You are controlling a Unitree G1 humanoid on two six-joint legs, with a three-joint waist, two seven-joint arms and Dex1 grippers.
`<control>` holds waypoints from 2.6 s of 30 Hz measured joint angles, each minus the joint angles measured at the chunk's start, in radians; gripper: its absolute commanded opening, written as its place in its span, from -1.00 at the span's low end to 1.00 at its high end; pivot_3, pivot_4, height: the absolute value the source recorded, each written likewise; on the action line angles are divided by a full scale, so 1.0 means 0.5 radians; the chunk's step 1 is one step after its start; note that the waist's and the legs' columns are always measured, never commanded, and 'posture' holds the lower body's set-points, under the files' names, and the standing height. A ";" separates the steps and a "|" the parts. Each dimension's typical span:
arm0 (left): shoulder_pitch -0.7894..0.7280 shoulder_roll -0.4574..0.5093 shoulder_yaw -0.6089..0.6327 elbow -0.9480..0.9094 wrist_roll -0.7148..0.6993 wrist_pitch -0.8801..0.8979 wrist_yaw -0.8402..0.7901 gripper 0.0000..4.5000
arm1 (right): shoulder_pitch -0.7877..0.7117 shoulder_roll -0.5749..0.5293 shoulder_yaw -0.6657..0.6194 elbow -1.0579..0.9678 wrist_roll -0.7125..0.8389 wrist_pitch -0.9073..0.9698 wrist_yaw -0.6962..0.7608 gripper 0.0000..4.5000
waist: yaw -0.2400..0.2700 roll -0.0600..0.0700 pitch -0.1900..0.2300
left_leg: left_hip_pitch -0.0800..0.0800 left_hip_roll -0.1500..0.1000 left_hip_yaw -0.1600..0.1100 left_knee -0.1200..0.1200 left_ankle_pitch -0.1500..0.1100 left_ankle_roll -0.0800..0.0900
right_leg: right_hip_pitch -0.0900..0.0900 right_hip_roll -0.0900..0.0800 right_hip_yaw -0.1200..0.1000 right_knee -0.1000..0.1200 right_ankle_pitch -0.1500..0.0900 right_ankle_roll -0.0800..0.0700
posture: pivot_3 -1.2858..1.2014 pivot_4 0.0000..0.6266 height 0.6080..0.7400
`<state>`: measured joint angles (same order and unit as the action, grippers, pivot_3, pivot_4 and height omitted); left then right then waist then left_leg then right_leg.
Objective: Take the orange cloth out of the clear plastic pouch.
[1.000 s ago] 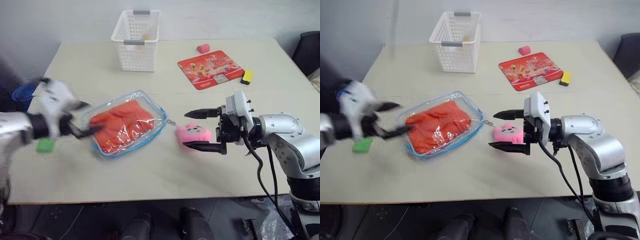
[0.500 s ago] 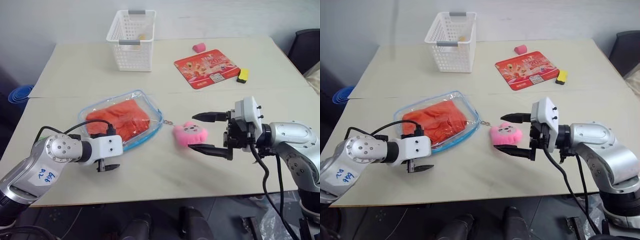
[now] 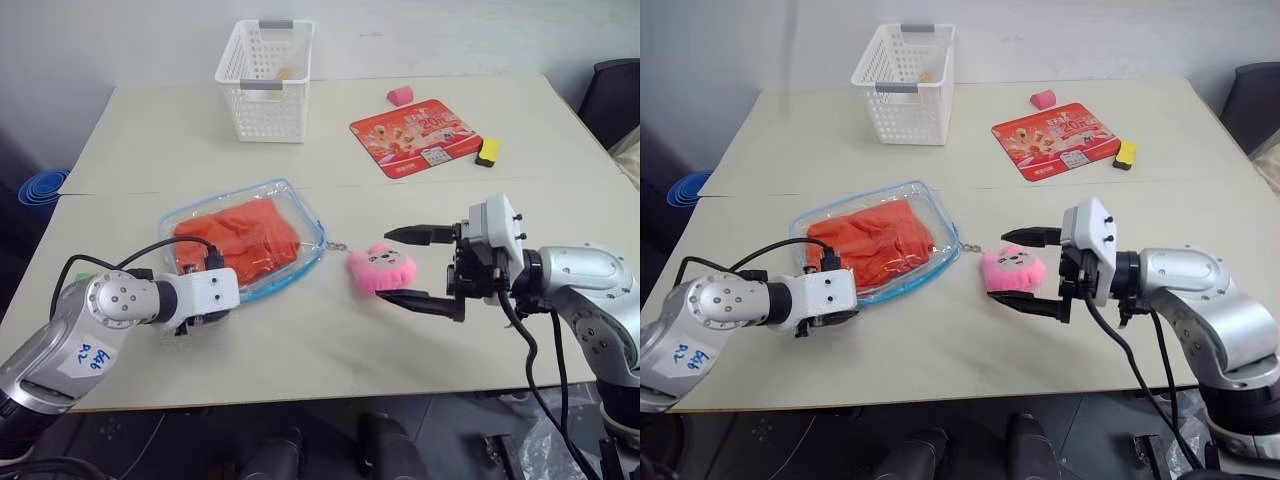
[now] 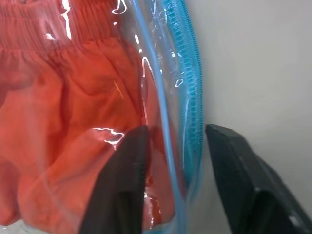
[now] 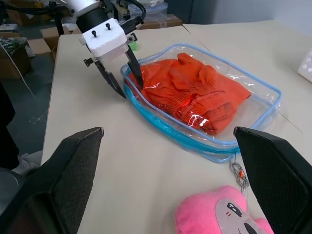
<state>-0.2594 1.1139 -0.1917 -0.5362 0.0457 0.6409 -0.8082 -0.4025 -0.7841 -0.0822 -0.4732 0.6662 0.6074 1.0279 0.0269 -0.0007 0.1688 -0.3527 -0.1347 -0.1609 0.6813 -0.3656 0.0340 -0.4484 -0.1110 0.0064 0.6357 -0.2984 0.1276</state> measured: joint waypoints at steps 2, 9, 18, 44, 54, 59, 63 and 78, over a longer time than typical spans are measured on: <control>0.010 -0.014 0.018 0.006 0.013 -0.023 0.013 -0.83 | 0.000 0.000 0.001 0.009 0.000 -0.001 0.015 1.00 | 0.000 0.000 0.000 | 0.000 0.000 0.000 0.000 0.000 0.000 | 0.000 0.000 0.000 0.000 0.000 0.000 | 0.03 -0.52 1.00; 0.017 -0.096 0.030 0.226 0.072 -0.509 -0.005 -0.99 | 0.000 -0.037 0.004 0.011 0.001 -0.003 0.111 1.00 | 0.005 0.000 0.000 | 0.000 0.000 0.000 0.000 0.000 0.000 | 0.000 -0.001 -0.001 -0.001 0.000 0.000 | 0.03 -0.52 1.00; -0.262 -0.211 -0.084 0.991 0.110 -2.033 -0.282 -0.99 | 0.096 -0.189 -0.032 0.009 0.013 -0.004 0.264 1.00 | 0.046 0.000 0.000 | 0.000 -0.001 0.001 0.002 0.000 0.000 | 0.002 -0.002 -0.003 -0.005 0.001 0.001 | 0.03 -0.52 1.00; -0.457 -0.584 -0.236 0.746 0.218 -1.597 -0.594 -0.99 | 0.677 -0.342 -0.401 -0.154 0.033 -0.044 0.192 1.00 | 0.010 -0.002 0.001 | 0.000 -0.003 0.007 0.006 0.001 0.005 | 0.001 -0.003 0.000 0.001 0.004 0.006 | 0.03 -0.52 1.00; -0.252 -0.553 -0.175 0.217 0.390 -0.757 -0.522 -0.99 | 0.617 -0.342 -0.387 -0.130 -0.001 -0.089 0.185 1.00 | 0.012 -0.003 0.001 | 0.001 -0.003 0.007 0.005 0.000 0.005 | 0.002 -0.002 0.001 0.000 0.004 0.006 | 0.03 -0.52 1.00; -0.248 -0.576 -0.171 0.184 0.392 -0.598 -0.465 -0.44 | 0.591 -0.342 -0.346 -0.112 -0.002 -0.113 0.200 1.00 | 0.019 -0.003 0.001 | 0.001 -0.003 0.007 0.005 0.000 0.005 | 0.002 -0.003 0.001 -0.001 0.004 0.006 | 0.03 -0.52 1.00; -0.248 -0.581 -0.162 0.157 0.372 -0.491 -0.455 0.09 | 0.584 -0.342 -0.323 -0.092 -0.017 -0.121 0.201 1.00 | 0.031 -0.003 0.001 | 0.000 -0.003 0.007 0.005 0.000 0.005 | 0.002 -0.003 0.001 -0.002 0.004 0.006 | 0.03 -0.52 1.00; -0.530 -0.450 0.737 0.393 -1.226 0.344 -1.051 0.87 | 1.137 0.008 -0.831 -0.068 -0.015 -0.052 -0.327 1.00 | 0.051 -0.003 0.001 | 0.001 -0.004 0.003 0.006 0.000 0.005 | 0.005 -0.003 0.000 0.002 0.004 0.006 | 0.03 -0.52 1.00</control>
<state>-0.5242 0.8890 0.1767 -0.3400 -0.5674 0.8128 -1.3338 0.1662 -0.7799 -0.4975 -0.5072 0.6585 0.5815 0.8646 0.0524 -0.0024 0.1695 -0.3520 -0.1366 -0.1593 0.6841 -0.3654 0.0367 -0.4461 -0.1126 0.0063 0.6365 -0.2964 0.1307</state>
